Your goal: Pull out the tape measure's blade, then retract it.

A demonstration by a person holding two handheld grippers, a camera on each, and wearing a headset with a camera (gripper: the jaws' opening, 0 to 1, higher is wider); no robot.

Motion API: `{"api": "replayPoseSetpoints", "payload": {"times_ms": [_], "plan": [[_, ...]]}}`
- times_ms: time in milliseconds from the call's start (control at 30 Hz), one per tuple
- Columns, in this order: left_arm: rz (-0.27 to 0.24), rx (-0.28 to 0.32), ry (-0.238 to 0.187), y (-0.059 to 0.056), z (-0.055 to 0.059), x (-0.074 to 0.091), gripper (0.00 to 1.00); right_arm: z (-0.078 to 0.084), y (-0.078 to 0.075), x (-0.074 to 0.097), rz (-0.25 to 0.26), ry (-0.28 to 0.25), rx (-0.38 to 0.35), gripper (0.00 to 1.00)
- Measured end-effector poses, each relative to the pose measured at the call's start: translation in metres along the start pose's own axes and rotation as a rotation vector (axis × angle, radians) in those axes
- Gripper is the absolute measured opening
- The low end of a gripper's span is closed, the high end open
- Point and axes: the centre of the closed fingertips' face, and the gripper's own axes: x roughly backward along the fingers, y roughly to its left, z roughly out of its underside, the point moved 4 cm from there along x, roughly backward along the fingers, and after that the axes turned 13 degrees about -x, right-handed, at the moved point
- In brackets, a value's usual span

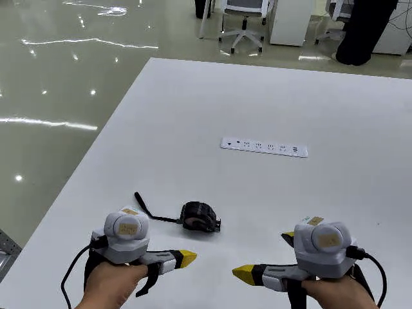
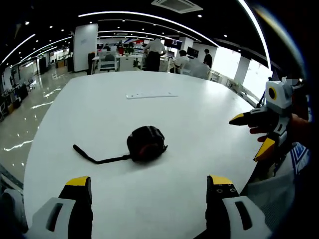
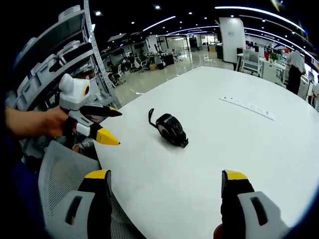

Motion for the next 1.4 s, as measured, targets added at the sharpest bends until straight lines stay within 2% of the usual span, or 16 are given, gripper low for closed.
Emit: {"api": "replayPoseSetpoints", "payload": {"times_ms": [233, 367, 500, 733, 833, 1067, 1400], "plan": [[0.006, 0.014, -0.008, -0.005, 0.004, 0.016, 1.00, 0.012, 0.002, 0.022, 0.016, -0.018, -0.023, 0.94], [0.033, 0.016, 0.009, -0.011, 0.011, 0.025, 1.00, 0.019, 0.004, 0.035, 0.025, -0.028, -0.039, 0.97], [0.036, 0.010, 0.022, -0.013, 0.017, 0.034, 1.00, 0.024, 0.007, 0.048, 0.033, -0.028, -0.043, 1.00], [0.027, 0.014, 0.012, -0.012, 0.021, 0.051, 1.00, 0.025, 0.010, 0.067, 0.046, -0.051, -0.053, 1.00], [0.017, -0.003, 0.021, -0.013, 0.025, 0.058, 1.00, 0.025, 0.011, 0.075, 0.055, -0.060, -0.058, 1.00], [0.010, 0.014, -0.003, -0.013, 0.024, 0.076, 1.00, 0.027, 0.013, 0.093, 0.069, -0.071, -0.057, 1.00], [0.017, -0.002, 0.002, -0.015, 0.024, 0.096, 1.00, 0.031, 0.018, 0.114, 0.091, -0.083, -0.061, 1.00]]}}
